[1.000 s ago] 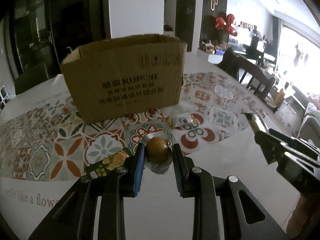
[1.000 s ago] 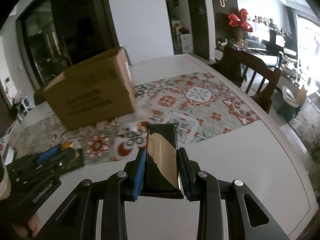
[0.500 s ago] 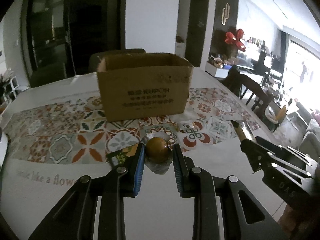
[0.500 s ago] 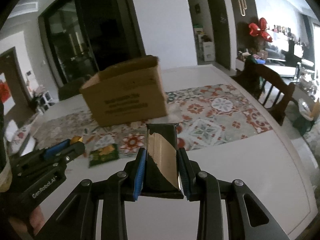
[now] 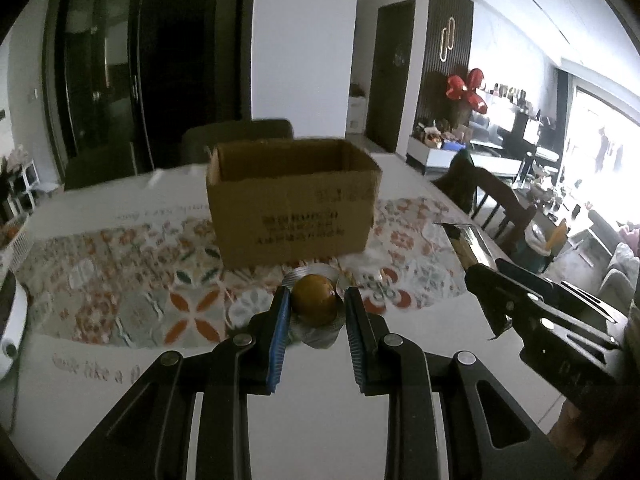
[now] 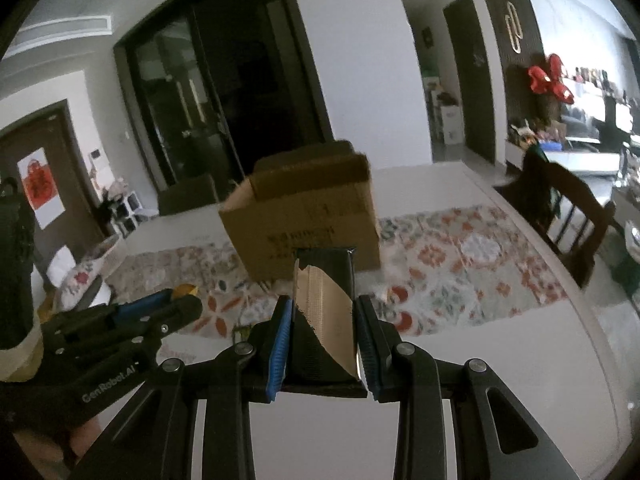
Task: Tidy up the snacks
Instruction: 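Lift both held snacks and carry them toward the cardboard box, then open both tools to drop the candy and chocolate bar into the box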
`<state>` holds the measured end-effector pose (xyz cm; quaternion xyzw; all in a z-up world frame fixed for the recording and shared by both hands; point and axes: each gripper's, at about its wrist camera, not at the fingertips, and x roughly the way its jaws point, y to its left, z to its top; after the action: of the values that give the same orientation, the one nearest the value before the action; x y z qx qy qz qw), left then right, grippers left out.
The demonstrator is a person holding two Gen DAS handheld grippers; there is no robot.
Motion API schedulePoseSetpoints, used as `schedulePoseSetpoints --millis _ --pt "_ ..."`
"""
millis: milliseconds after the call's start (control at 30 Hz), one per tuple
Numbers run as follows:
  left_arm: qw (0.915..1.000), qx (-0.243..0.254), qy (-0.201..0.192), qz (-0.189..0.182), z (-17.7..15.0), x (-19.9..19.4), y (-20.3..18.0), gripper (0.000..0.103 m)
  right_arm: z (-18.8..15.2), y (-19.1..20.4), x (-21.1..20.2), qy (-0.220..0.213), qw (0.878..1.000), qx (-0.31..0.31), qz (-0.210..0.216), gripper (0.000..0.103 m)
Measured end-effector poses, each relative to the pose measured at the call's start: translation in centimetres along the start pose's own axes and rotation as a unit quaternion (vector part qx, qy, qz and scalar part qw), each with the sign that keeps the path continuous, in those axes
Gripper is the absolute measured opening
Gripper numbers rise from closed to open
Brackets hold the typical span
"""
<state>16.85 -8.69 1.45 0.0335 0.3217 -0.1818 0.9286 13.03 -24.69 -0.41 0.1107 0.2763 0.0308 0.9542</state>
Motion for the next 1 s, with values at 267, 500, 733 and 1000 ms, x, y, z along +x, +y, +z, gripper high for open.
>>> schedulePoseSetpoints --millis 267,500,733,1000 --pt "0.9997 0.009 -0.024 0.003 4.7 0.9 1.0 0.027 4.4 0.1 2.0 -0.009 1.000 0.002 0.022 0.033" --pt "0.9999 0.005 -0.014 -0.002 8.1 3.2 2.2 0.027 8.2 0.0 5.1 -0.003 1.000 -0.004 0.027 0.033" --pt "1.0000 0.006 0.000 -0.005 10.6 5.8 3.2 0.027 11.0 0.0 8.1 0.009 1.000 -0.013 0.023 0.033" --pt "0.9999 0.005 0.009 -0.006 13.3 8.8 4.5 0.027 13.5 0.4 11.6 0.025 0.999 -0.025 0.021 0.033"
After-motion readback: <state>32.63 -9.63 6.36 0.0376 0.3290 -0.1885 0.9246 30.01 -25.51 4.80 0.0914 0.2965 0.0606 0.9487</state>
